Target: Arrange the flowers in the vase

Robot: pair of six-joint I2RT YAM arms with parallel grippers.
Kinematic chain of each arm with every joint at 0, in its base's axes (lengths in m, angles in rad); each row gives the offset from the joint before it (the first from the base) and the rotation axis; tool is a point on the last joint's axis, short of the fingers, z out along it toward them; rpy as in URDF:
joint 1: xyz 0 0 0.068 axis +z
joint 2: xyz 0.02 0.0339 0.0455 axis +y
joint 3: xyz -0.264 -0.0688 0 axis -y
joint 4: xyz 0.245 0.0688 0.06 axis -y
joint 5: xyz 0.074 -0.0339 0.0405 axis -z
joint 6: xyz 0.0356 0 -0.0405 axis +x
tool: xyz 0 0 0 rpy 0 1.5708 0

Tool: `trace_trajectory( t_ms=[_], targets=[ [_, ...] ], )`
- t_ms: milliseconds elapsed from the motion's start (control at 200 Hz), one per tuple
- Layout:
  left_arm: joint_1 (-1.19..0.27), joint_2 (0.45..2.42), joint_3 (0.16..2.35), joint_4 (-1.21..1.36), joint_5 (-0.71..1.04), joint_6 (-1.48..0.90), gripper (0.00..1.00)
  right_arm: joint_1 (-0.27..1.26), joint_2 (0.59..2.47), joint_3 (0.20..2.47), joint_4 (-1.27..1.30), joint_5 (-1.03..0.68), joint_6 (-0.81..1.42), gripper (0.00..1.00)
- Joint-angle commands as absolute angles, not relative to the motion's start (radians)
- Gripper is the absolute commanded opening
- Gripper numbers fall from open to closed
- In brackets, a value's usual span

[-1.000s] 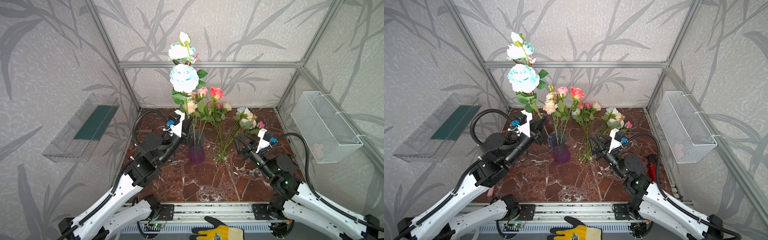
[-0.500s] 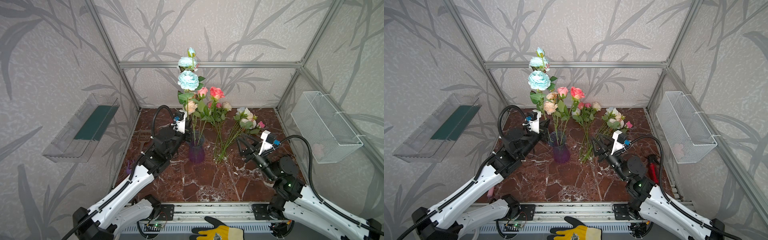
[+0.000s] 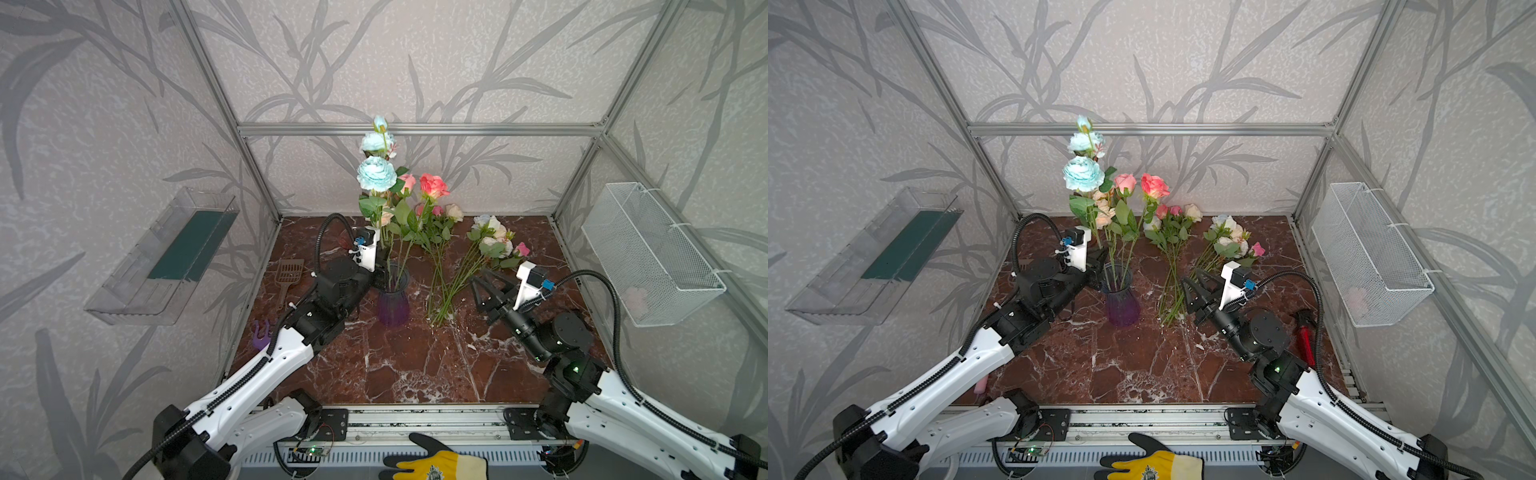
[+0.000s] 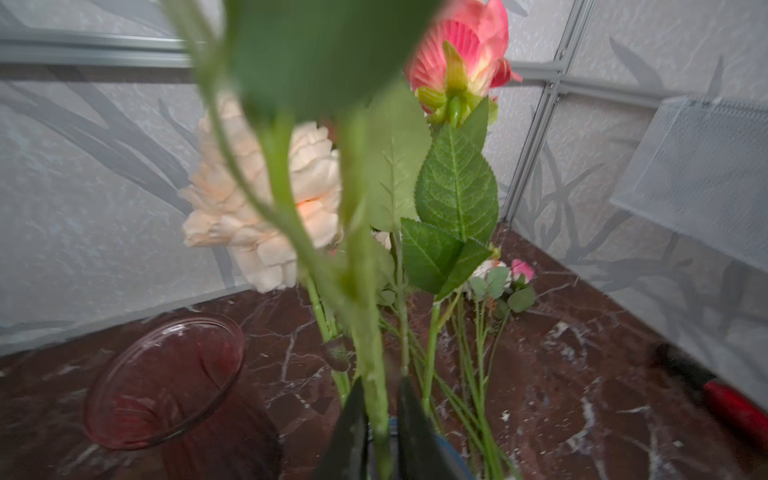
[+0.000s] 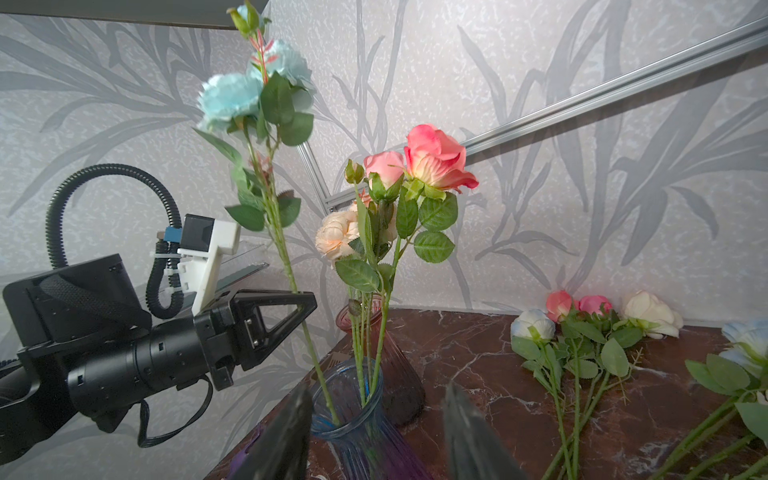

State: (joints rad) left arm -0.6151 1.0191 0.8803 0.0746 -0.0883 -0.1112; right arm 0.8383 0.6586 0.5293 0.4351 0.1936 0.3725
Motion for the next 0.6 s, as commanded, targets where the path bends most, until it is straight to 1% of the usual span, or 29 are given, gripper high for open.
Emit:
trace_trajectory(
  t_ms=[0,20,140,200,355,595],
  targets=[
    [-0.612,0.996,0.866,0.052,-0.093,-0.108,0.42,0.841,0.653,0.535,0.435,0.207,0.363,0.51],
    [-0.611,0.992,0.863,0.051,-0.097,-0.11,0.43,0.84,0.653,0.535,0.435,0.207,0.362,0.51],
    [-0.611,0.974,0.859,0.038,-0.112,-0.108,0.47,0.84,0.653,0.539,0.433,0.209,0.359,0.51],
    [-0.611,0.97,0.868,0.022,-0.11,-0.11,0.52,0.84,0.652,0.541,0.432,0.208,0.359,0.51],
    [-0.611,0.927,0.865,-0.016,-0.109,-0.135,0.51,0.839,0.649,0.555,0.409,0.206,0.35,0.51],
    [-0.611,0.768,0.811,-0.027,-0.12,-0.174,0.52,0.839,0.643,0.57,0.376,0.212,0.335,0.51]
  ],
)
